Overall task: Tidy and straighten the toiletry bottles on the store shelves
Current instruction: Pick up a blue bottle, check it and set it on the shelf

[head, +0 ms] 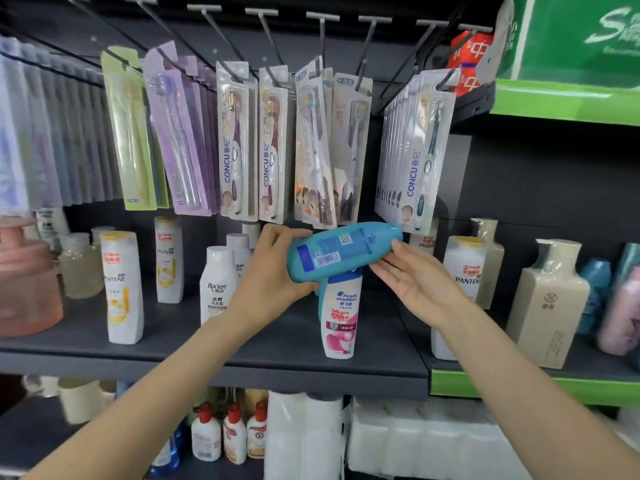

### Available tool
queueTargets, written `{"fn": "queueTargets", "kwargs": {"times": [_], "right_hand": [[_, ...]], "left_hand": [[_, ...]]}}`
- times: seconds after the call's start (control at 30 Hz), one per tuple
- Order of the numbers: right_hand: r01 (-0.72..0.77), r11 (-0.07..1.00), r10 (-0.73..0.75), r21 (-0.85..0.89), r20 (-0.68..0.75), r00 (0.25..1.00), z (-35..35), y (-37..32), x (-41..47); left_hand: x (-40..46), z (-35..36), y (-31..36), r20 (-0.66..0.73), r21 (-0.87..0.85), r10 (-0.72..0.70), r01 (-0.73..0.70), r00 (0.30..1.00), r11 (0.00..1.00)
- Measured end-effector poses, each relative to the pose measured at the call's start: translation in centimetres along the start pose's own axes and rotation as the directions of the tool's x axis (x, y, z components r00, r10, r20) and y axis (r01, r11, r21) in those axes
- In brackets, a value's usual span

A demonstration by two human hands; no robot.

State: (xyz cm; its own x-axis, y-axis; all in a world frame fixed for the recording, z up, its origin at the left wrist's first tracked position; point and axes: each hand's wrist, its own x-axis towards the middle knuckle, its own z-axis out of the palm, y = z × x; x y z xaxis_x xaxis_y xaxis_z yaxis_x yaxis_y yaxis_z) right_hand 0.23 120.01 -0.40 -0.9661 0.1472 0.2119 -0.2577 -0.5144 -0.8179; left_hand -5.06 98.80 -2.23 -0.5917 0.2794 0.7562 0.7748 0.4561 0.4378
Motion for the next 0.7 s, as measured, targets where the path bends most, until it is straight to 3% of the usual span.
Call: {"fn": "queueTargets", "kwargs": {"times": [0.2,0.43,0.57,0.7], "right_hand": [[-0.008,0.999,0.007,0.053,0.021,1.000,-0.7,0.6,-0.1],[0.055,0.998,-0.056,0.015,0.043,0.998,0.0,-0.1,0.4],[0.092,0.987,-0.083,-0.128,0.075,0.994,0.9,-0.5,1.0],[0.115,0.906,-0.137,-0.406,-0.025,0.990,2.7,-0.6,1.6]], "left_hand": [[-0.2,0.4,-0.2,-0.015,0.024,0.073,-0.072,0.997,0.997],[-0.8,0.5,-0.7,0.086,-0.153,-0.043,0.056,0.995,0.987],[-1.1,0.4,-1.0,0.171,-0.243,-0.107,0.147,0.979,0.959],[-1.1,-0.2,-1.3,0.168,-0.220,-0.102,0.138,0.981,0.966]]}}
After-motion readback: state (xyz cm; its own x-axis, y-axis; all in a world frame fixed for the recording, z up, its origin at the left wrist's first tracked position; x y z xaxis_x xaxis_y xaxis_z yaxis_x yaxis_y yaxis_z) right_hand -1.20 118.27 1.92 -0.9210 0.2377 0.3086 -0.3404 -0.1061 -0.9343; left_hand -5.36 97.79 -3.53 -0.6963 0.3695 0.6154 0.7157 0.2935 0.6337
